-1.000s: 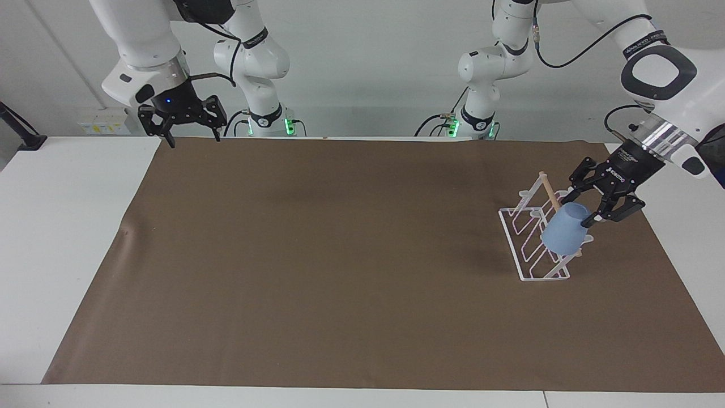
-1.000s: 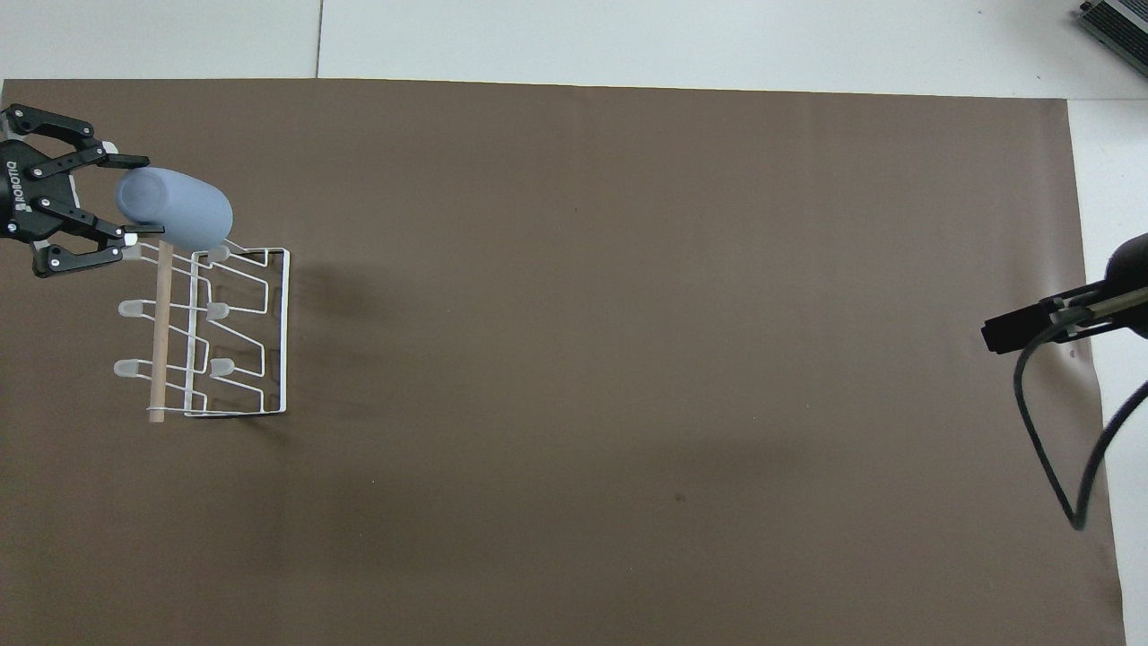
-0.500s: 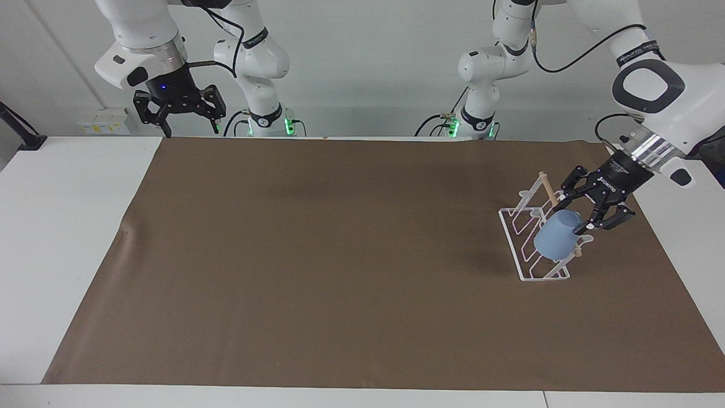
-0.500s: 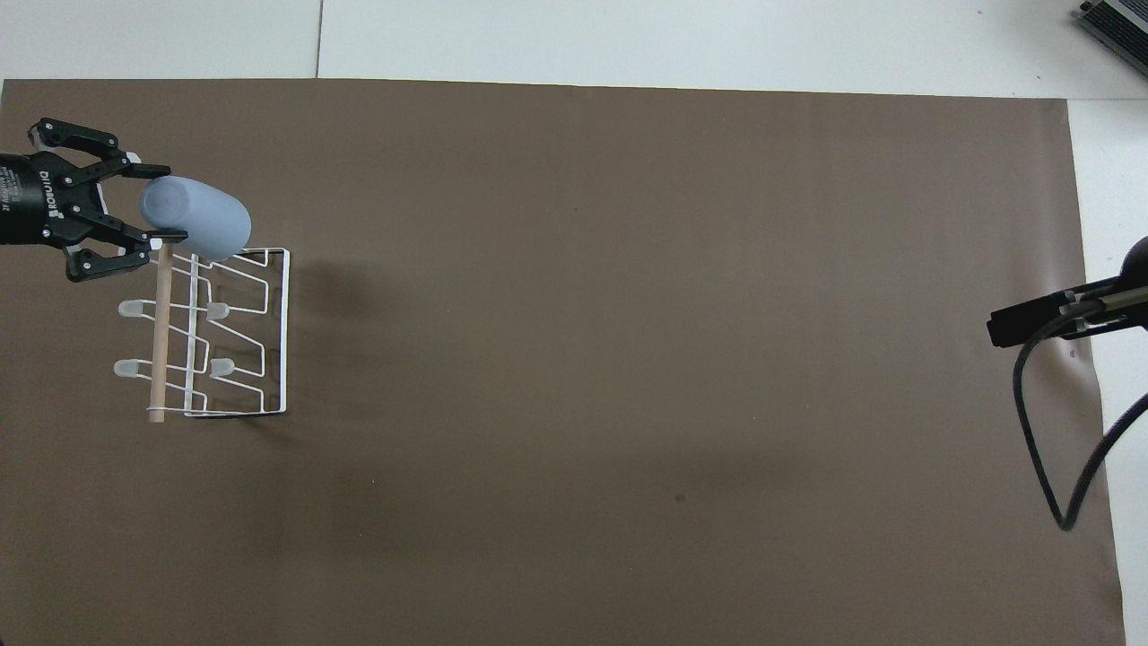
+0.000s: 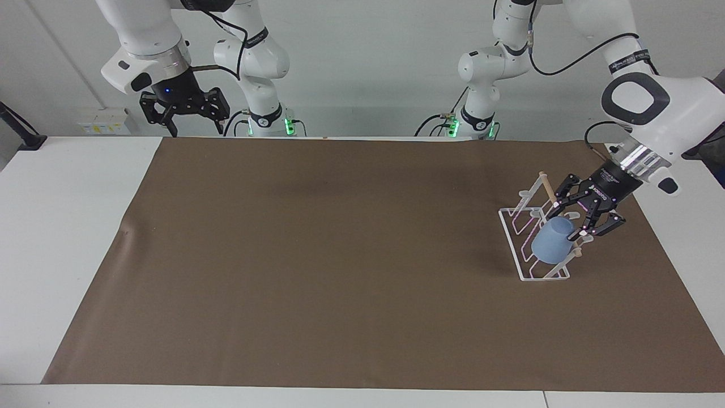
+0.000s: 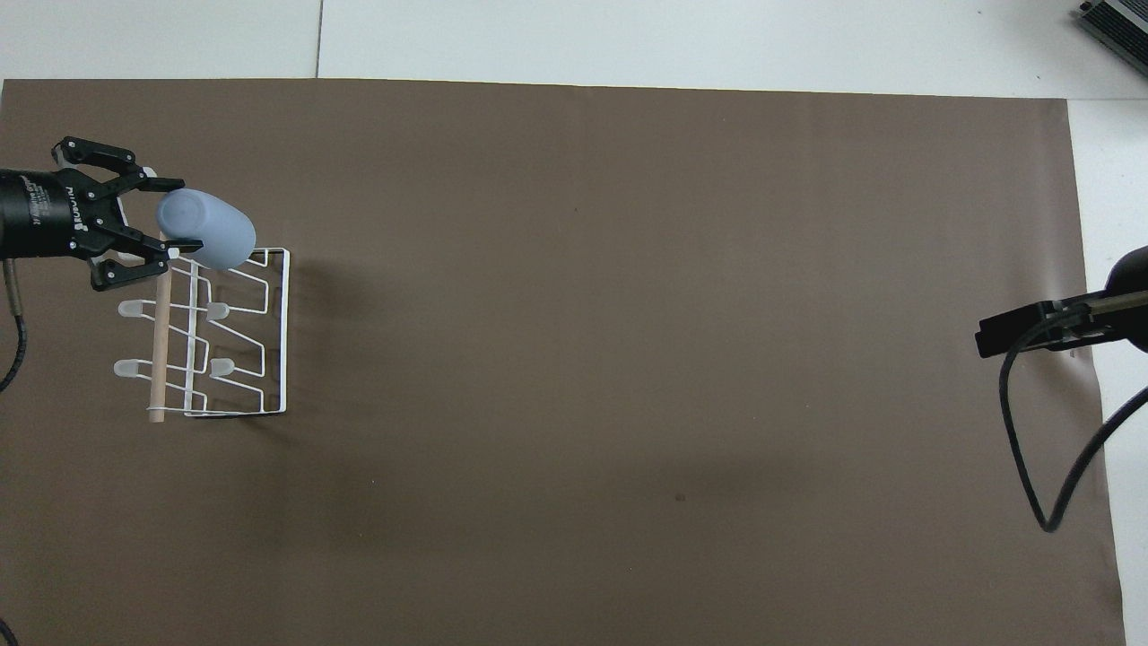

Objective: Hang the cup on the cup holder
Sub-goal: 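Move the cup with the left gripper over the rack's top hook, then release the cup onto the rack hook and pull the left gripper back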

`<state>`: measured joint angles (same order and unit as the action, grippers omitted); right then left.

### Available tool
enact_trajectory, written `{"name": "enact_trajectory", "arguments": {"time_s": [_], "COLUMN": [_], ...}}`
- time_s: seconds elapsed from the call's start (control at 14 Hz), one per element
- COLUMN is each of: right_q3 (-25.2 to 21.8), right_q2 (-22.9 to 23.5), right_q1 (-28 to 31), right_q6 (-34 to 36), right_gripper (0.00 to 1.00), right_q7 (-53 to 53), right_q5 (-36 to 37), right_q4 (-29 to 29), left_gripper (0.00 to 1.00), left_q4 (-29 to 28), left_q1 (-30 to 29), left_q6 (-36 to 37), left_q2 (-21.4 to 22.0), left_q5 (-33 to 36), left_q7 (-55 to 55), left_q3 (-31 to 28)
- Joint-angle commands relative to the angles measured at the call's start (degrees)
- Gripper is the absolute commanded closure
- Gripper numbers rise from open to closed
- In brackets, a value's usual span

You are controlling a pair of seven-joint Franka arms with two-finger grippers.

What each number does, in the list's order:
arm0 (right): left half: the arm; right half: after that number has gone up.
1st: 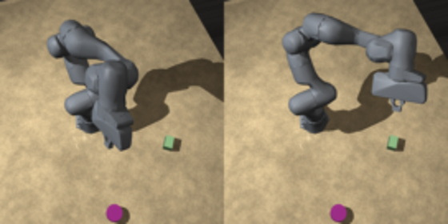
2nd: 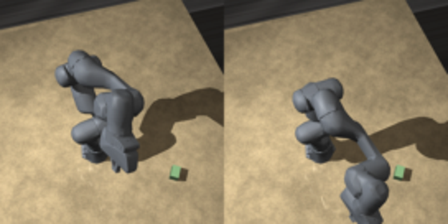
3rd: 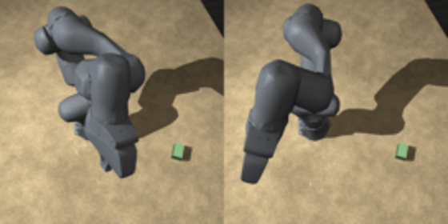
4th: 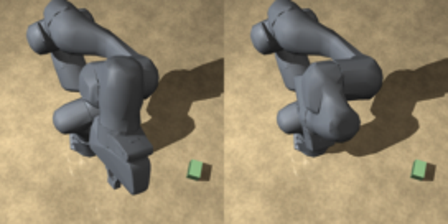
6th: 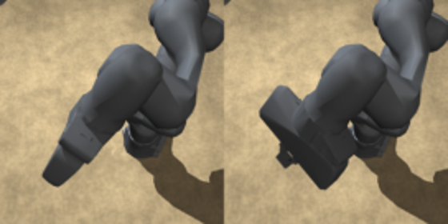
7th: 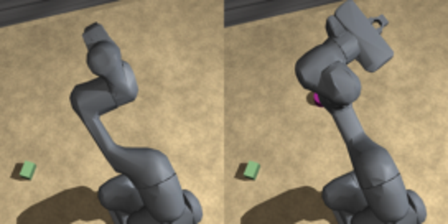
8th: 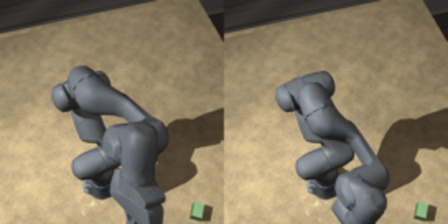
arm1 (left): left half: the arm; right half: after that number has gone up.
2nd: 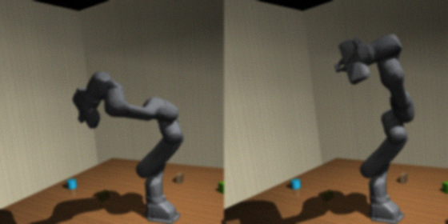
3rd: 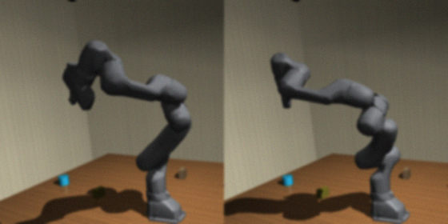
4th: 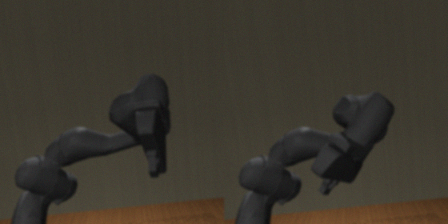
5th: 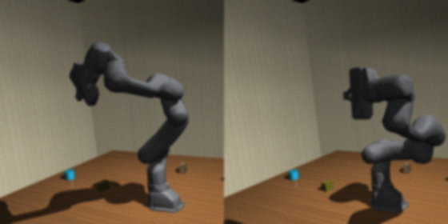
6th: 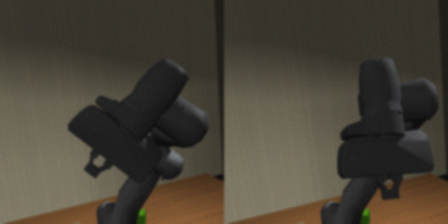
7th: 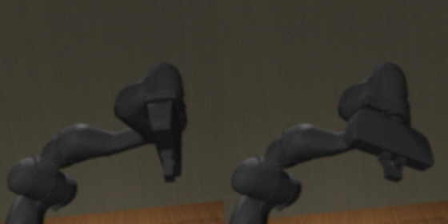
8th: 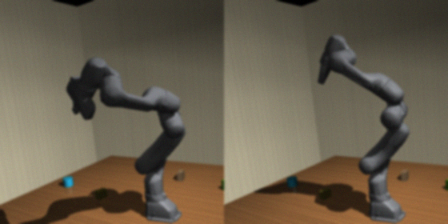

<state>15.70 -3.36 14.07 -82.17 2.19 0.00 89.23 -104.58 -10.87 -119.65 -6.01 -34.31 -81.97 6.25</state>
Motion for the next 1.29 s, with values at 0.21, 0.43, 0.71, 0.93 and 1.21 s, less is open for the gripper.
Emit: {"name": "enact_trajectory", "arguments": {"time_s": [0.21, 0.43, 0.71, 0.93, 1.21], "right_q3": [0.2, 0.2, 0.1, 0.1, 0.1], "right_q2": [-1.6, -1.6, -1.6, -1.6, -1.6], "right_q1": [1.3, 1.3, 1.4, 1.4, 1.3], "right_q6": [-0.4, -0.4, -0.4, -0.4, 0.2], "right_gripper": [0.0, 0.0, 0.0, 0.0, 0.0], "right_q7": [-3.1, -3.0, -3.1, -3.0, -3.0], "right_q5": [-2.1, -2.1, -2.1, -2.0, -2.0], "right_q4": [1.7, 1.7, 1.6, 1.5, 1.6], "left_gripper": [0.0, 0.0, 0.0, 0.0, 0.0], "left_q4": [-0.9, 1.1, 3.5, 4.6, 8.5], "left_q1": [0.6, 0.7, 0.7, 0.7, 0.7], "left_q6": [-0.6, 1.9, 5.5, 7.7, 13.4], "left_q2": [0.7, 0.6, 3.1, 5.0, 5.0], "left_q5": [0.1, 2.8, 9.1, 17.4, 25.5], "left_q7": [4.3, 7.9, 23.2, 35.5, 54.6], "left_q3": [-0.2, -0.2, 0.3, 0.6, 0.7]}}
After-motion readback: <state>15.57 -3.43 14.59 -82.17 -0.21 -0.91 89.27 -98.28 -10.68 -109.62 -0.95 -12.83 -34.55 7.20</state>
